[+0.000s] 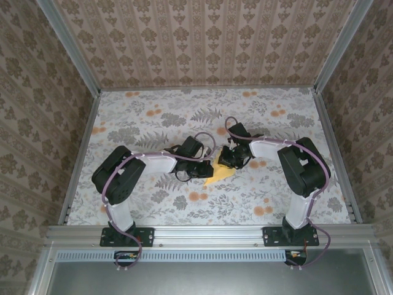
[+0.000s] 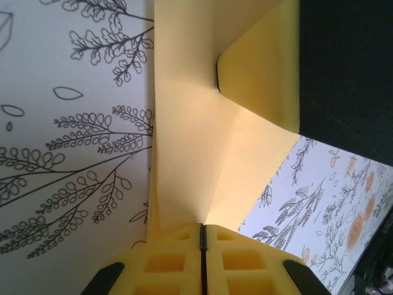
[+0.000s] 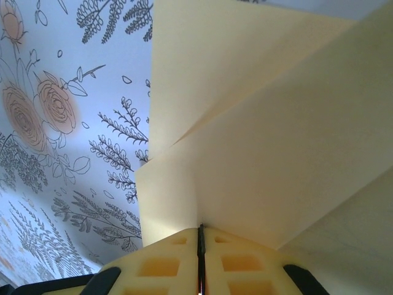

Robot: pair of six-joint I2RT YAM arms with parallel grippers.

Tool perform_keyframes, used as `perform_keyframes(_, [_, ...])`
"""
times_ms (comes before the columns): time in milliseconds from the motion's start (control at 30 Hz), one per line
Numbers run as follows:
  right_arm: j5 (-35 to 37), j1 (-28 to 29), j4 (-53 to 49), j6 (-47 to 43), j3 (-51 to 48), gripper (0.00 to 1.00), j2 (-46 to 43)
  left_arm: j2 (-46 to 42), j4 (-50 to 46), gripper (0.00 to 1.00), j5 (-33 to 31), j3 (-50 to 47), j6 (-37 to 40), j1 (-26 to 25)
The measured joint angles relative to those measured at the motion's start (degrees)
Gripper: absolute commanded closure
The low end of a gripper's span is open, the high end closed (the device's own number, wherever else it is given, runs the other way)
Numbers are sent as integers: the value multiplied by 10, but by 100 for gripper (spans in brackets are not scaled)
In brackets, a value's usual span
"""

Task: Fold a paper plane with a square sheet of paper (pick it up from the middle)
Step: Fourth fold the wing at the center of the table.

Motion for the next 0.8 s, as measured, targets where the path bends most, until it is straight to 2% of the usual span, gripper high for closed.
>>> perform_keyframes(300, [8,-4,-7,-3,-3,68,-46,10,6,92,7,0,0,0])
perform_keyframes(533, [69,-4,-53,-15,-3,52,-72,10,6,92,9,0,0,0])
perform_keyframes(800, [108,-3,-99,-28,20,43,-49,10,6,92,11,0,0,0])
